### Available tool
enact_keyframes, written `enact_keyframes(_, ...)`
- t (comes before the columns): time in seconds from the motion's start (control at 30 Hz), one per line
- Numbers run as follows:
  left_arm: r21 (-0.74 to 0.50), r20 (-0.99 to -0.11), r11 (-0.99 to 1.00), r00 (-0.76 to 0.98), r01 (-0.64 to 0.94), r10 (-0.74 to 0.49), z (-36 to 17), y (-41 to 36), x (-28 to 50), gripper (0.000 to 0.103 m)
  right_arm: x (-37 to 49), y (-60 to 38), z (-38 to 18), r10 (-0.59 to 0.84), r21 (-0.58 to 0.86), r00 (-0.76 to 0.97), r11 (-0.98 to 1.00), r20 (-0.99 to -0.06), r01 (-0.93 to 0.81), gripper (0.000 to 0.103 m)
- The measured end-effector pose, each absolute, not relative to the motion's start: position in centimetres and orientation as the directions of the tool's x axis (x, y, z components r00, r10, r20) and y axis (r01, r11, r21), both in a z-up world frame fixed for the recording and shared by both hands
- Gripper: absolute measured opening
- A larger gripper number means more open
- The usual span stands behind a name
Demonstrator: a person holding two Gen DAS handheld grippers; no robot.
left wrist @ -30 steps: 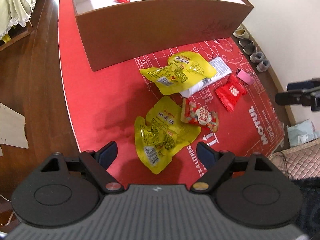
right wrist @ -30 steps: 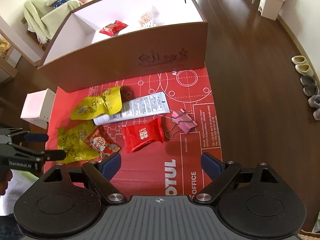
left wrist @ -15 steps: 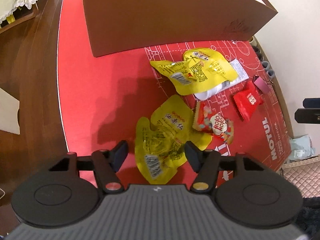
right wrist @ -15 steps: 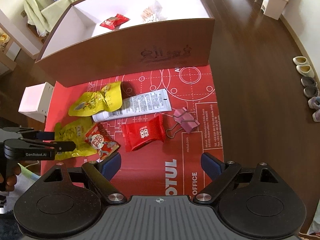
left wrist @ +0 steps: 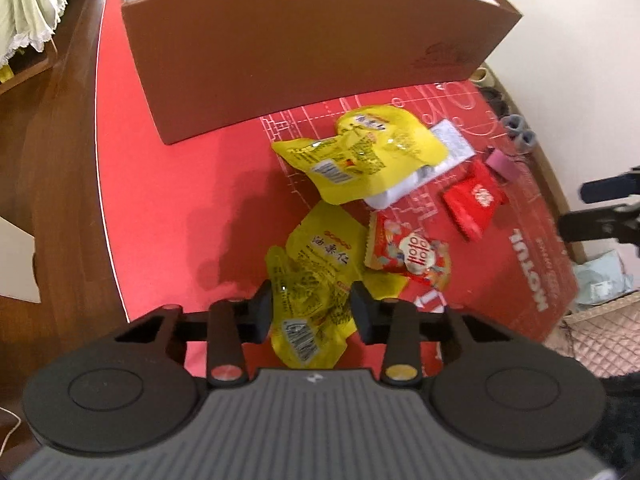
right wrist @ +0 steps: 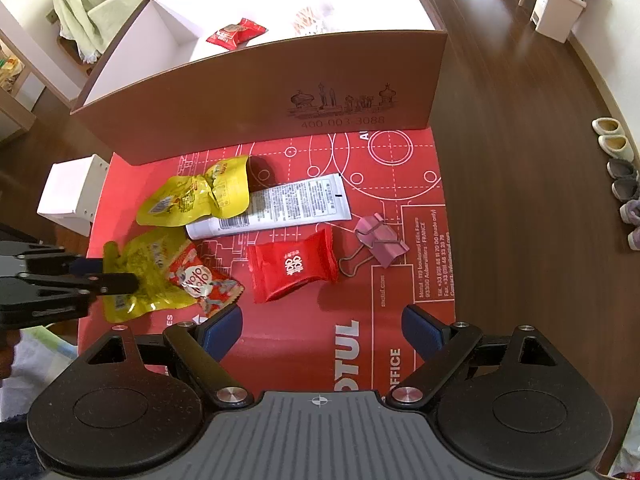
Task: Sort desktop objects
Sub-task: 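Grasp the yellow snack packet with the left tool while the right tool grasps another yellow packet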
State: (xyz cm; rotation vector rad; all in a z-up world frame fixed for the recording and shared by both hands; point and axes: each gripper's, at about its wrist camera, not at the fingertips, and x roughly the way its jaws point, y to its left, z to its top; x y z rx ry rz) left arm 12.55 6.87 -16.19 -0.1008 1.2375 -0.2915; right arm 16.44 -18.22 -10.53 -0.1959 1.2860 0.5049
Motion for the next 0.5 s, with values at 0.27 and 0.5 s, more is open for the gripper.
enact_keyframes(0.27,-0.250,-0.910,0.956,0.299,0.155,-0.287,-14.9,8.0,11.3,0.022,17.0,-16.9,-10.4,0.302,0.170,0.198,0.852,-0.933,-0.496,0.089)
enact_keyframes(0.5,-0.259,-0.902,0.957,0.322,0.131,-0.288,-13.4,9.0,10.7,0.020,18.6,-15.4,-10.5,0.382,0.245,0.187,0.828,-0.905,-0.504,0.089)
